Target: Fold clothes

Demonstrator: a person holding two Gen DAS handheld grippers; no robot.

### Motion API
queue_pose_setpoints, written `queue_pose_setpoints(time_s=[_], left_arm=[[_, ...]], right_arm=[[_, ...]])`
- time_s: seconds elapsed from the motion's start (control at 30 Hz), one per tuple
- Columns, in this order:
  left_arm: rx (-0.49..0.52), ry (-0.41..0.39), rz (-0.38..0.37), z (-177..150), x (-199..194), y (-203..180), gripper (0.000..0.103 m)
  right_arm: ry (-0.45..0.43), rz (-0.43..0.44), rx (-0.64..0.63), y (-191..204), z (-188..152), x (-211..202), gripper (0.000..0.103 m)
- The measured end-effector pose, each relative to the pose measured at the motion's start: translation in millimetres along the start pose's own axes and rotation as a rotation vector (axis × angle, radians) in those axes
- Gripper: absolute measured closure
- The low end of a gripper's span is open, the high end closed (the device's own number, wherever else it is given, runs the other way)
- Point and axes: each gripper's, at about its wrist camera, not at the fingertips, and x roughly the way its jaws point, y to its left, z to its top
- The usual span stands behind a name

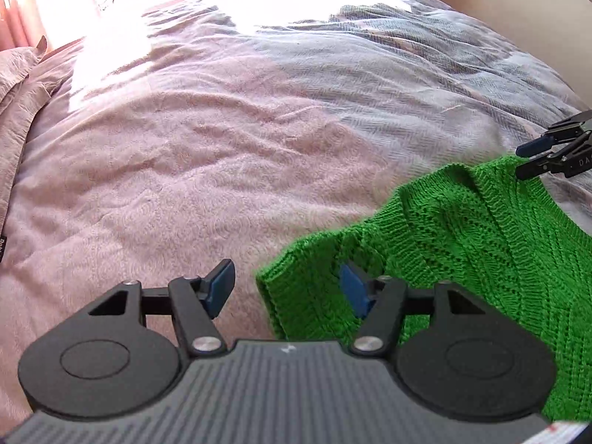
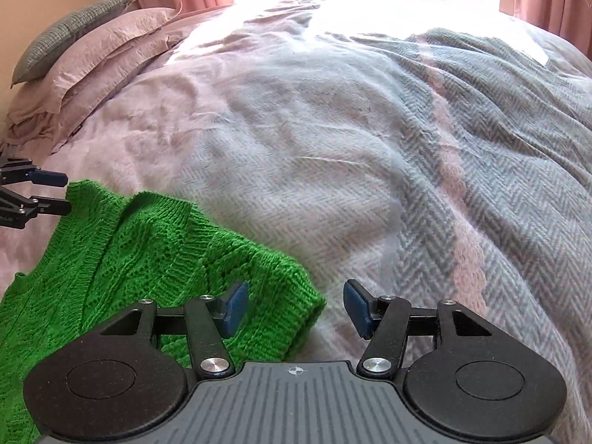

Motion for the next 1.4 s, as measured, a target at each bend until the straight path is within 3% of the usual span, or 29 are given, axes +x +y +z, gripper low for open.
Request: queue_pose_setpoints(time_s=[0.1, 0.13, 0.17, 0.2, 0.33, 0.47, 0.57, 0.67, 0.73, 0.8, 0.9, 0.93, 0.97, 1.03, 1.07, 1.3, 1.4], left_arm=[[-0.02, 0.014, -0.028, 2, 14, 7, 0.069], [-0.024, 0.007, -0.048, 1, 14, 8, 0.079], [-0.025, 0.0, -0.055, 1, 13, 7, 0.083], [-0.023, -0.016, -0.069, -1, 9, 6, 0.095], [-0.04, -0.098, -0.1, -10, -22, 3, 0.096], [-0.084, -0.204, -0.126, -34, -89, 1, 0.097], [-0.113, -0.266, -0.158, -67, -151, -8, 0.097], [-0.111, -0.256, -0.184, -118, -211, -27, 0.097], [-0.08, -0.188, -0.172, -160, -240, -50, 0.097], [-0.108, -0.081, -0.177, -202, -254, -70, 0.096], [-0.2, 0.062, -0.184, -261, -267, -92, 0.093], [-0.242, 0.092, -0.187, -277, -270, -98, 0.089], [-0.286, 0.115, -0.202, -288, -273, -100, 0.085], [-0.361, 0.137, -0.221, -303, -276, -102, 0.081], [-0.392, 0.139, -0.226, -307, -275, -103, 0.081], [-0.72, 0.024, -0.281, -286, -243, -77, 0.065], [-0.842, -0.008, -0.297, -282, -220, -68, 0.059]], right_arm=[[-0.015, 0.041, 0.049, -6, 3, 9, 0.048], [-0.024, 0.056, 0.065, -6, 4, 10, 0.053], [-0.029, 0.083, 0.073, -6, 4, 10, 0.065], [-0.035, 0.088, 0.071, -3, 4, 9, 0.097], [-0.146, 0.059, 0.039, 17, -4, -23, 0.097], [-0.29, 0.033, 0.005, 54, -27, -89, 0.097], [-0.379, 0.031, -0.011, 92, -61, -149, 0.097], [-0.378, 0.004, -0.05, 141, -110, -198, 0.097], [-0.316, -0.03, -0.079, 176, -148, -218, 0.097], [-0.169, -0.028, -0.055, 207, -190, -223, 0.096], [0.051, -0.103, 0.074, 241, -248, -214, 0.09], [0.075, -0.126, 0.145, 246, -265, -214, 0.086], [0.078, -0.134, 0.225, 249, -279, -216, 0.082], [0.055, -0.136, 0.395, 251, -298, -219, 0.054], [0.029, -0.129, 0.475, 251, -304, -220, 0.049], [-0.146, -0.025, 0.806, 218, -296, -201, 0.048], [-0.173, 0.011, 0.925, 196, -300, -184, 0.048]])
